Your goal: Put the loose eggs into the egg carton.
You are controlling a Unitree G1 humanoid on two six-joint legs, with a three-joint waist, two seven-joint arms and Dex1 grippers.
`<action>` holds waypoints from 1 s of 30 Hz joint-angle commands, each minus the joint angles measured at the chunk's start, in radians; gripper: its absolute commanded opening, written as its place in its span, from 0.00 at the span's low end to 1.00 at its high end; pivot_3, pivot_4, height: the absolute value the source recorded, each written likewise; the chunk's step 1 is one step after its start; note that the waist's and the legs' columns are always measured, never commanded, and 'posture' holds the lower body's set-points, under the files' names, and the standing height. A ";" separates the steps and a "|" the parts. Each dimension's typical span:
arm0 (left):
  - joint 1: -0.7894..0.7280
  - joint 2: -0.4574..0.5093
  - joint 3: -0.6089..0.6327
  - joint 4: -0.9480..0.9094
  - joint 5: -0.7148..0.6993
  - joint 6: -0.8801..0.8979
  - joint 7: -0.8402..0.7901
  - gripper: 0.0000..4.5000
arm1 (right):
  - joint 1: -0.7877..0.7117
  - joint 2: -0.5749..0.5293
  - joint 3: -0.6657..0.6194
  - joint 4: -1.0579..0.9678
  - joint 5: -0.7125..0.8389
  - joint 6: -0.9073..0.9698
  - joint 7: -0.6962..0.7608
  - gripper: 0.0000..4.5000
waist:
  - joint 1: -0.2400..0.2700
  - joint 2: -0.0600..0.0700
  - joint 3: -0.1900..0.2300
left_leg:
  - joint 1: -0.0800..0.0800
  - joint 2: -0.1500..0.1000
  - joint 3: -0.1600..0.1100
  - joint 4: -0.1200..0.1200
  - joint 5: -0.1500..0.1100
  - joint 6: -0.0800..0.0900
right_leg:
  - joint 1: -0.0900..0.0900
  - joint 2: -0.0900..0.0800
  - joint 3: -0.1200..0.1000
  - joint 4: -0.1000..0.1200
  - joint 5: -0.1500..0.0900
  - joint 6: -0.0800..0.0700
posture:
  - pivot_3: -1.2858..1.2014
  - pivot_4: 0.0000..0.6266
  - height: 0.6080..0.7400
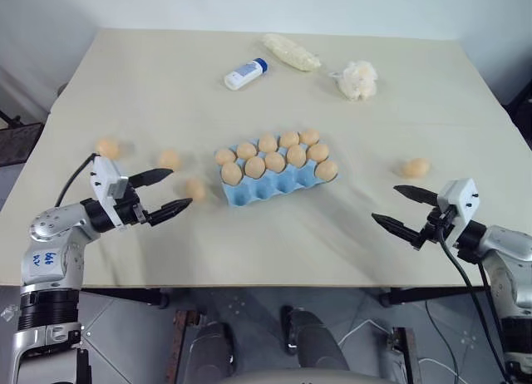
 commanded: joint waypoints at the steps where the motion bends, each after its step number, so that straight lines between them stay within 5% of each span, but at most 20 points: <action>1: -0.028 0.007 -0.009 -0.012 -0.032 -0.027 -0.068 1.00 | 0.087 0.015 -0.152 -0.141 0.028 0.051 -0.147 1.00 | 0.004 0.000 0.000 | 0.000 0.000 0.000 0.000 0.000 0.000 | 0.000 0.000 0.000 0.000 0.000 0.000 | 0.52 0.24 1.00; 5: -0.059 -0.006 -0.026 0.015 -0.042 -0.035 -0.116 1.00 | 0.145 0.045 -0.263 -0.232 0.043 0.105 -0.286 1.00 | 0.008 0.000 0.000 | 0.000 -0.001 0.000 0.000 -0.001 -0.002 | 0.000 0.000 0.000 0.000 -0.001 -0.002 | 0.52 0.24 1.00; 18: -0.135 -0.033 -0.060 0.072 -0.033 -0.064 -0.169 1.00 | 0.294 0.029 -0.448 -0.345 0.109 0.235 -0.370 1.00 | -0.004 0.000 0.000 | 0.001 -0.002 0.000 0.001 0.001 0.002 | 0.002 -0.001 0.002 0.000 -0.002 -0.004 | 0.52 0.24 1.00; 30: -0.120 -0.053 -0.057 0.020 -0.043 -0.054 -0.152 1.00 | -0.146 0.053 -0.194 0.011 -0.023 0.224 -0.490 1.00 | -0.011 0.001 0.000 | 0.001 -0.004 0.000 0.002 0.004 0.006 | 0.002 -0.002 0.005 0.000 -0.002 -0.005 | 0.52 0.24 1.00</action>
